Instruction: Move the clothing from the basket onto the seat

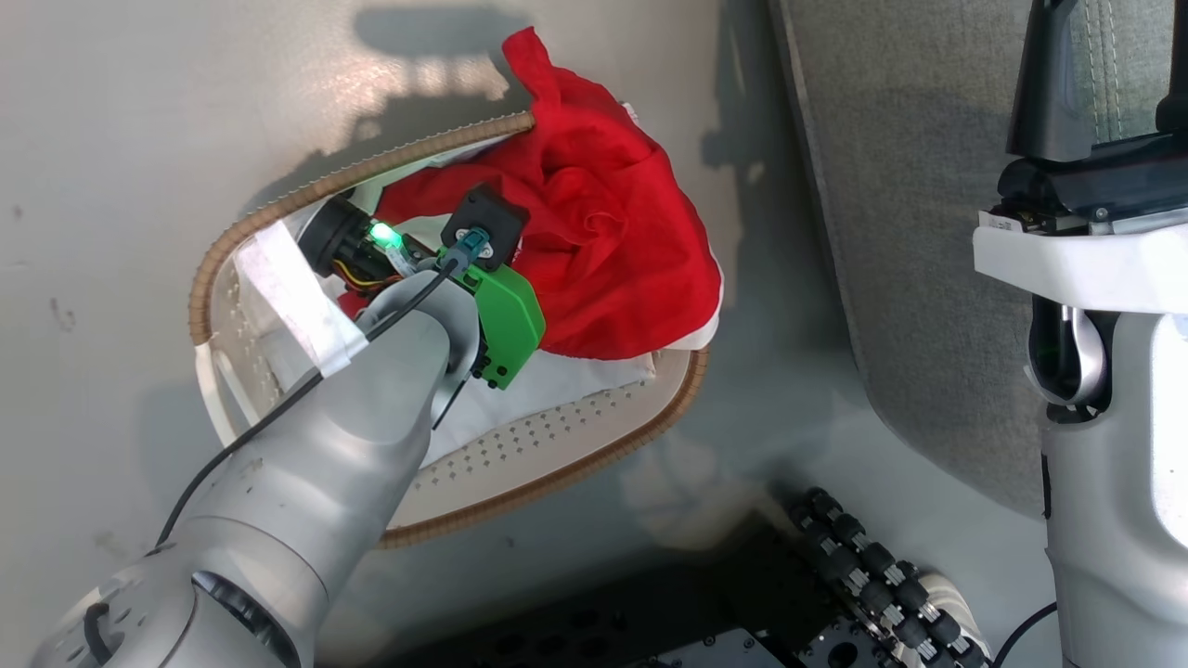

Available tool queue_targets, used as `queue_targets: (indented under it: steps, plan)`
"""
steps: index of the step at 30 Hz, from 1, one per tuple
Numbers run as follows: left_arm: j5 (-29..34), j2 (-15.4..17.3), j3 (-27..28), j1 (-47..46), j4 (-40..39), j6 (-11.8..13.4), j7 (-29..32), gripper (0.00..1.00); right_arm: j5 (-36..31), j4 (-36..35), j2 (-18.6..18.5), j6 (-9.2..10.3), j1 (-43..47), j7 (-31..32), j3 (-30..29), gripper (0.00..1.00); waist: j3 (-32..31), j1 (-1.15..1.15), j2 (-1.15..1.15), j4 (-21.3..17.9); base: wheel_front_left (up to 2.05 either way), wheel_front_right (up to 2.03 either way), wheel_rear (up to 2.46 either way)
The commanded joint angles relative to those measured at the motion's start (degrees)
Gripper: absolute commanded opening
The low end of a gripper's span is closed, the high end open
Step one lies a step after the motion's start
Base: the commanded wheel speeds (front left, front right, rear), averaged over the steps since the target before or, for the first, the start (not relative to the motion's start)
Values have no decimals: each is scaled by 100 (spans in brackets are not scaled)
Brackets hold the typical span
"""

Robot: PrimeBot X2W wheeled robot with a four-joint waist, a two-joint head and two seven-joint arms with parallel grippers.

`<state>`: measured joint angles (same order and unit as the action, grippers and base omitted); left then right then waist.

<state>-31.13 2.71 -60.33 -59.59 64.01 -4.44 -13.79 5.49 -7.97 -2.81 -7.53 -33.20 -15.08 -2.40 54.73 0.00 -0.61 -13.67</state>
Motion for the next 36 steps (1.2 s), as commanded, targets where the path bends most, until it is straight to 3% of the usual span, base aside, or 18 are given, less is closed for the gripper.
queue_targets:
  steps: [1,6,18,28,36]
  plan:
    - [-31,32,6,86,-61,31,-72,0,-45,42,-16,8,76,-14,-8,100,-128,0,61,118,0,0,0]
    - [-2,38,145,264,-419,66,-146,0,-170,147,-16,8,166,-14,-7,100,-467,0,61,349,0,0,0]
    - [531,635,1138,1578,-2409,198,-135,0,-510,577,-19,8,636,-14,-5,100,-1699,0,61,876,0,0,0]
    - [941,892,1773,2489,-3500,55,-135,0,-616,988,-18,8,1237,-14,-71,100,-2980,0,61,1155,0,0,0]
    - [1281,1323,1908,2456,-3850,-104,-137,0,-602,1301,-19,8,1784,-13,-51,100,-3964,0,61,1285,0,0,0]
